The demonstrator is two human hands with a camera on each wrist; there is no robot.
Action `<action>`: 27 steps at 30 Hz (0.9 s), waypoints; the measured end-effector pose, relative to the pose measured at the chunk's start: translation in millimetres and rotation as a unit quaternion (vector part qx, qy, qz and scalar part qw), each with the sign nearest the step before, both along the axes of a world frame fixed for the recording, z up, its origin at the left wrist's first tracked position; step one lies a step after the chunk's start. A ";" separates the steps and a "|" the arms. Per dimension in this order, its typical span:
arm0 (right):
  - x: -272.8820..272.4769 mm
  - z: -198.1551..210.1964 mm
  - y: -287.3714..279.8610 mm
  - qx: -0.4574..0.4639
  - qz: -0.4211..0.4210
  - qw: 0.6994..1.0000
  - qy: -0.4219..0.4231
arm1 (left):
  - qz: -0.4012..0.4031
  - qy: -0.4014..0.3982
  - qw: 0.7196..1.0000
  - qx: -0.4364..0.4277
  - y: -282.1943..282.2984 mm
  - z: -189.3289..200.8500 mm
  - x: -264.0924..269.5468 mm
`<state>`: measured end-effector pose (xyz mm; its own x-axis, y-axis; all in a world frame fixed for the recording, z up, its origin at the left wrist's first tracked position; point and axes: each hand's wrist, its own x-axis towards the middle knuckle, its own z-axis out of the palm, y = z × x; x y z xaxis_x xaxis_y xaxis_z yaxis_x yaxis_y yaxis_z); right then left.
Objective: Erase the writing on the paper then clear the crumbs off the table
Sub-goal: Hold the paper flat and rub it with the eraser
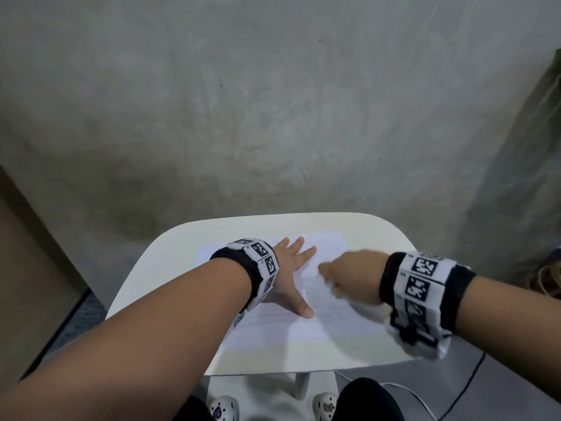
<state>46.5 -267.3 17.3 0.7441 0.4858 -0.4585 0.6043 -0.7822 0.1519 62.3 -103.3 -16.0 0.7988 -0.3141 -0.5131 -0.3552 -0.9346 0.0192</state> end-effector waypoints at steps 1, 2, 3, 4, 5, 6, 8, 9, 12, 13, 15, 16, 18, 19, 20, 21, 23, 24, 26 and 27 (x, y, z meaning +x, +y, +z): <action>-10.6 -5.7 3.7 0.011 0.033 0.999 0.035 | 0.000 -0.001 1.000 0.004 -0.7 -0.2 -0.8; -15.3 -5.9 5.7 0.023 0.037 0.997 0.064 | 0.000 -0.002 1.000 0.006 -1.0 0.3 -0.6; -10.4 -2.4 3.3 0.027 0.024 0.997 0.068 | 0.000 -0.001 1.000 0.006 -0.9 0.8 -0.3; -3.3 3.2 -0.7 0.030 0.003 0.998 0.047 | 0.001 0.001 1.000 0.002 -0.6 1.3 0.1; 2.9 7.2 -5.8 0.027 -0.025 0.999 0.014 | 0.003 0.002 1.000 -0.001 -0.2 1.9 0.2; 3.2 6.4 -7.0 0.015 -0.037 0.999 -0.015 | 0.005 0.002 1.000 -0.004 -0.1 1.7 0.0; -11.6 -1.3 0.9 0.008 0.014 1.000 -0.006 | 0.007 -0.002 1.000 0.000 -0.8 1.2 -0.8; -22.4 -5.5 6.1 0.025 0.044 0.998 0.039 | 0.008 -0.006 1.000 0.005 -1.5 0.9 -1.6; -12.4 0.9 4.1 0.016 0.015 0.999 0.048 | 0.008 -0.006 1.000 0.001 -0.8 0.5 -0.6; -5.0 4.6 -0.6 0.014 -0.012 1.000 0.008 | 0.007 -0.002 1.000 -0.003 -0.2 0.9 -0.4; -4.1 -3.0 -4.3 0.012 -0.020 0.999 -0.027 | 0.009 -0.001 1.000 -0.005 0.5 -0.6 -0.6; -11.6 -6.5 -0.9 0.012 0.007 1.000 -0.007 | 0.010 -0.005 1.000 -0.002 0.2 -1.2 -0.3; -25.5 -10.7 4.5 0.032 0.042 0.996 0.075 | 0.009 -0.014 1.000 0.004 -0.3 -2.3 -0.9; -21.1 -7.5 3.1 0.036 0.023 0.996 0.081 | 0.008 -0.014 1.000 0.002 0.2 -2.7 -0.4; -13.5 -3.3 -1.3 0.045 0.000 0.997 0.055 | 0.007 -0.010 1.000 -0.004 1.0 -3.0 0.2; -7.7 0.1 -6.3 0.048 -0.026 0.998 0.022 | 0.007 -0.005 1.000 -0.009 2.0 -3.0 1.1; -8.0 -6.4 -6.5 0.034 -0.025 0.999 -0.009 | 0.007 -0.007 1.000 -0.010 3.3 -4.9 1.0; -13.9 -9.8 -3.2 0.028 0.000 1.000 0.009 | 0.007 -0.012 1.000 -0.007 3.3 -5.8 1.6; -25.8 -7.7 2.4 0.031 0.022 0.997 0.074 | 0.008 -0.017 1.000 -0.005 2.3 -5.7 1.0; -20.3 -3.8 0.4 0.038 0.003 0.996 0.076 | 0.006 -0.016 1.000 -0.005 2.1 -5.2 0.9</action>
<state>26.2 -266.9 13.5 0.6653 0.5282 -0.5277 0.6208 -0.7840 -0.0022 63.2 -101.2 -21.2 0.8189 -0.3086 -0.4839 -0.3436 -0.9390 0.0173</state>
